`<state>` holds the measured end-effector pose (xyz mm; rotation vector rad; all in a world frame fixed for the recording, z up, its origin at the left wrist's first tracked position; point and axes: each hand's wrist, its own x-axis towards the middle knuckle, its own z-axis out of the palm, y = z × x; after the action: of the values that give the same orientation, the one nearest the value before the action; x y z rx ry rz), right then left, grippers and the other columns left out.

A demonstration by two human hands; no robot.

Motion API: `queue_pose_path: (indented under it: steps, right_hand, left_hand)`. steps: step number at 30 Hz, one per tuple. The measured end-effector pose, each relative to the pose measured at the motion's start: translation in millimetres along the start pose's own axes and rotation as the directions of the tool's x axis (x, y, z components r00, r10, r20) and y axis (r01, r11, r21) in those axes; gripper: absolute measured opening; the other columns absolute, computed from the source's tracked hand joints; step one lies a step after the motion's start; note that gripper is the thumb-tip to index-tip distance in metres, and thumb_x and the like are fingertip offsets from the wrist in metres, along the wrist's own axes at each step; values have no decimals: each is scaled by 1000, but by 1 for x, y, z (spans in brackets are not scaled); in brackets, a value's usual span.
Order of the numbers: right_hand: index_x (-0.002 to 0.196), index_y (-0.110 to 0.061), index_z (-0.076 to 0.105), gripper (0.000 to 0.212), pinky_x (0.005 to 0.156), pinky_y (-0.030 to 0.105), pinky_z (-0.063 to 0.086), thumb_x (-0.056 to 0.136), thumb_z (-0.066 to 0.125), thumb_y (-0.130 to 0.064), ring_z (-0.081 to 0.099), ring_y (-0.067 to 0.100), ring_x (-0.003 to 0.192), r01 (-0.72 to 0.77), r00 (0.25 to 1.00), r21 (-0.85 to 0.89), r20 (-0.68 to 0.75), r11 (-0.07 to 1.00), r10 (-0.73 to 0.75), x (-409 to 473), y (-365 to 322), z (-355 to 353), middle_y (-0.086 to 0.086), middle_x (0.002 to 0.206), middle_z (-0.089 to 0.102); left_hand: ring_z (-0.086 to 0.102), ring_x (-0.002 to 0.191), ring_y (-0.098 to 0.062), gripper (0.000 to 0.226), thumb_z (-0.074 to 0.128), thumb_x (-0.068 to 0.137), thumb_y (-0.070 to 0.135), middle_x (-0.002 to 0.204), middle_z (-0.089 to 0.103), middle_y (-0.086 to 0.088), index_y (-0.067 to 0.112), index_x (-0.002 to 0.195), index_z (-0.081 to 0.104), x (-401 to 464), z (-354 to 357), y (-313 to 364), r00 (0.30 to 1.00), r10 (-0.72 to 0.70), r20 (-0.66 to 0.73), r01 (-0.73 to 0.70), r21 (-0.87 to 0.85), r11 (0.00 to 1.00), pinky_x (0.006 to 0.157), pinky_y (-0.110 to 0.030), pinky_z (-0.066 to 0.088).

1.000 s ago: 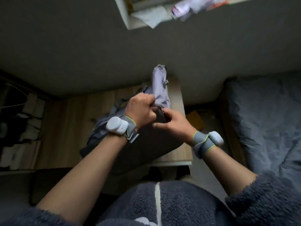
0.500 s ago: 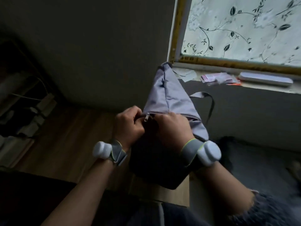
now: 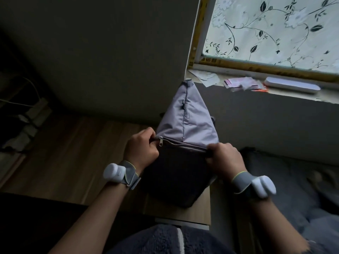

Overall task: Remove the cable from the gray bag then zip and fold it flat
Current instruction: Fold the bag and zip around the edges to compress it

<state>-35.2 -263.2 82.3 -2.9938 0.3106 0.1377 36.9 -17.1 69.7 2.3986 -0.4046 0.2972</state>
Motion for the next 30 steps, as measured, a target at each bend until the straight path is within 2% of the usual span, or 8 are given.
queue_pose_path:
  steps: [5,7,9,12,16,22,26,30]
  right_hand:
    - [93,-26,65,24,66,36,49,81,64,-47,64,29,84,207,956,176,-247,962,-160,-9,-51,-14,1,88,69]
    - [87,-25,66,34,64,33,47,82,59,-58,63,25,80,272,928,200,-314,941,-202,-11,-70,-15,-1,83,66]
    - [79,-22,67,45,63,31,40,84,52,-64,61,23,77,255,922,172,-339,951,-186,-8,-84,-16,1,78,64]
    - [76,-16,65,49,63,34,37,87,48,-61,61,29,82,151,951,130,-290,980,-108,0,-98,-19,7,84,66]
    - [79,-13,68,37,62,36,37,89,51,-45,62,35,84,126,968,199,-241,972,-76,2,-103,-21,10,86,69]
    - [81,-14,71,29,60,32,33,82,57,-39,63,37,85,59,973,187,-230,981,-15,1,-108,-26,12,86,70]
    - [82,-11,66,22,63,34,36,77,54,-29,63,40,88,39,973,129,-230,991,-8,10,-105,-32,16,90,69]
    - [77,-10,59,12,67,32,38,77,54,-22,61,39,91,-12,990,146,-139,989,33,20,-91,-36,18,94,66]
  left_hand:
    - [58,63,-29,12,69,72,14,67,61,-2,15,74,57,-2,-2,1,997,76,-8,-76,0,997,54,-35,45]
    - [59,64,-26,11,69,74,18,69,62,0,17,75,58,-3,0,7,994,110,2,-110,-11,994,54,-34,45]
    - [58,64,-26,7,65,77,20,69,62,-1,17,76,59,-5,3,14,991,134,17,-133,-29,991,55,-36,46]
    - [59,66,-28,7,59,79,21,70,63,-3,15,76,60,-5,0,17,986,163,45,-160,-65,985,57,-40,46]
    - [57,63,-28,11,67,78,19,67,62,-4,13,74,59,-4,-5,12,986,161,45,-159,-54,986,56,-40,45]
    - [56,63,-32,16,67,77,22,66,58,-4,13,71,55,-7,-6,16,988,154,29,-154,-9,988,53,-41,45]
    - [55,63,-34,15,66,73,22,66,57,-5,14,70,54,-5,-7,16,989,148,28,-149,20,989,52,-41,45]
    - [55,62,-33,17,68,71,20,64,56,-4,14,68,52,-2,-9,8,995,102,22,-103,63,993,52,-39,44]
